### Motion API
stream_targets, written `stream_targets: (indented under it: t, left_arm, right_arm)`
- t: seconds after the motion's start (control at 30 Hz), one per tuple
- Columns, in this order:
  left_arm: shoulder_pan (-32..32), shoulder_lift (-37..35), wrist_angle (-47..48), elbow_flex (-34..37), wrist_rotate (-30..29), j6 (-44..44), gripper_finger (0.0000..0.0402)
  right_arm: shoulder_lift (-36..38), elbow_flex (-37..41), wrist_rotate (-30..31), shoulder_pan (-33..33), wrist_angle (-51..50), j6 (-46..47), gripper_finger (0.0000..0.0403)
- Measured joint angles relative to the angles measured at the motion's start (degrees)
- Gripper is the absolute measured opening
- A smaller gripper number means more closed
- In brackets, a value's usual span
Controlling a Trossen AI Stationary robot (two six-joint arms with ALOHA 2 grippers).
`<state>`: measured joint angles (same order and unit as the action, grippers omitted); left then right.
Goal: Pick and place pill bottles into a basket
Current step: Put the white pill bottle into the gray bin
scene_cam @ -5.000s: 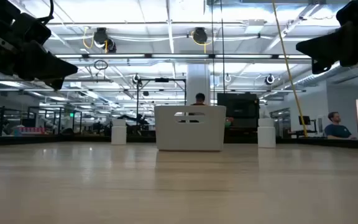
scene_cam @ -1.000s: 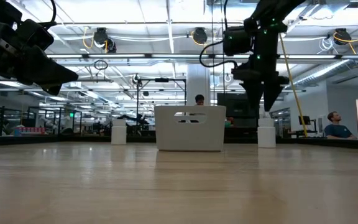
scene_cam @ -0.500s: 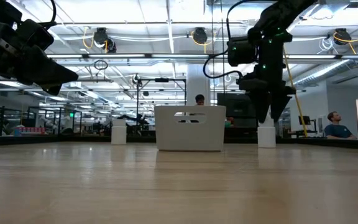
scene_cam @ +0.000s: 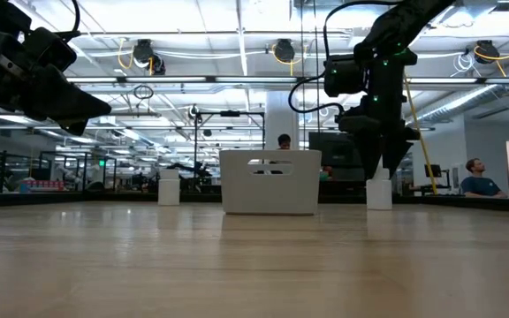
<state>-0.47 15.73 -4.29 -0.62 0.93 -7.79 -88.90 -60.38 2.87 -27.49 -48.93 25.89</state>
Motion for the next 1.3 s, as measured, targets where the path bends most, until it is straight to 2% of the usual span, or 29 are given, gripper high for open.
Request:
stream_targets:
  t: [0.8, 1.03, 1.3]
  left_arm:
    - [0.00, 0.02, 0.02, 0.00, 0.00, -0.13, 0.0031]
    - [-0.02, 0.00, 0.02, 0.00, 0.00, -0.11, 0.0031]
    - [0.00, 0.02, -0.04, 0.00, 0.00, -0.24, 0.0031]
  right_arm:
    - [0.38, 0.00, -0.02, 0.00, -0.17, -1.37, 0.0155]
    - [2.67, -0.07, -0.20, 0.00, 0.57, -1.73, 0.0168]
    - [11.21, -0.98, -3.32, 0.11, 2.96, -2.16, 0.0155]
